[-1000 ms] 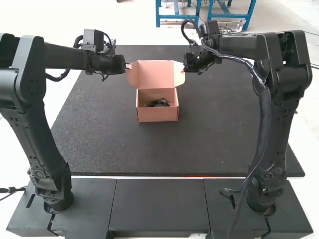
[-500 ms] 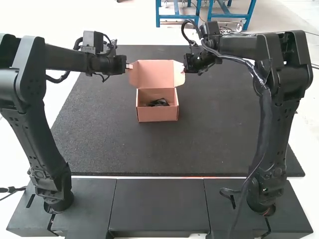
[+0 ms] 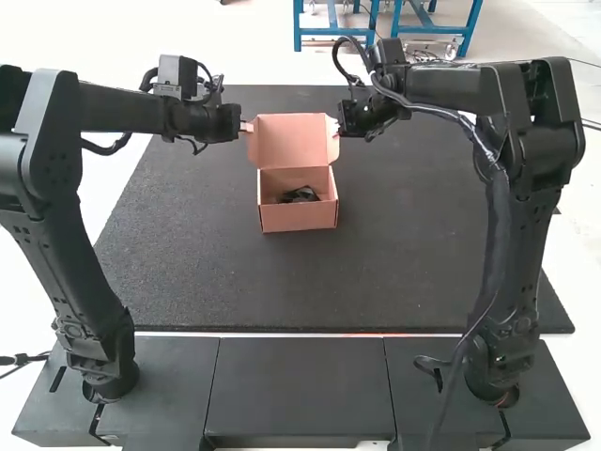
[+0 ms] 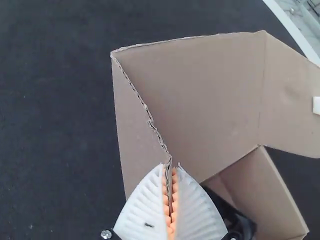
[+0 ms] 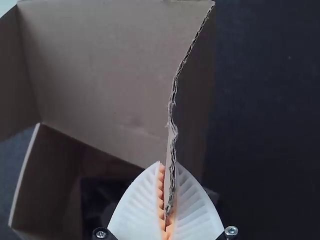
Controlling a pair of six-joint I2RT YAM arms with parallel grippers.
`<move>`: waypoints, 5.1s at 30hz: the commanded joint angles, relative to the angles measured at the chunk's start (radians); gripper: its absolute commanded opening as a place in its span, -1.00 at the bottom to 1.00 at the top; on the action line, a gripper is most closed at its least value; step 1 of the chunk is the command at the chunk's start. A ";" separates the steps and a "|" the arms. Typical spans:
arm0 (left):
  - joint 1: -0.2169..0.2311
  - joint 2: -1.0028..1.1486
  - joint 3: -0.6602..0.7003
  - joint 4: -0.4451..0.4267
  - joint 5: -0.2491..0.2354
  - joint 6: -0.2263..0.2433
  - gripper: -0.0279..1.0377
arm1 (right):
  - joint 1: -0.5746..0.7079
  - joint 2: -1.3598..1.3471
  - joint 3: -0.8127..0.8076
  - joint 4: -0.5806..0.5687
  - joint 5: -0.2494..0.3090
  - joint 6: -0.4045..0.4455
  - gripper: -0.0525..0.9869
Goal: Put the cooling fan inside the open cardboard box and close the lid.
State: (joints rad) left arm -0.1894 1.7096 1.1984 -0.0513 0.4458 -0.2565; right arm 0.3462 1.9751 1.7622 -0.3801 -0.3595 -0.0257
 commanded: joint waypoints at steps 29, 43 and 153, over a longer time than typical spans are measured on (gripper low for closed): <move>-0.104 -0.243 -0.281 -0.010 0.051 -0.010 -0.92 | 0.105 -0.173 -0.362 0.047 -0.072 0.007 -0.93; -0.104 -0.294 -0.419 0.016 0.051 -0.004 -0.92 | 0.099 -0.228 -0.517 0.113 -0.085 -0.003 -0.93; -0.363 -0.185 -0.421 0.191 0.176 -0.202 0.65 | 0.329 -0.788 -0.569 -0.008 -0.354 0.399 0.85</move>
State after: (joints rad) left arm -0.5312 1.5566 0.7971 0.1204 0.6140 -0.4751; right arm 0.6666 1.2125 1.2083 -0.3874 -0.6930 0.3500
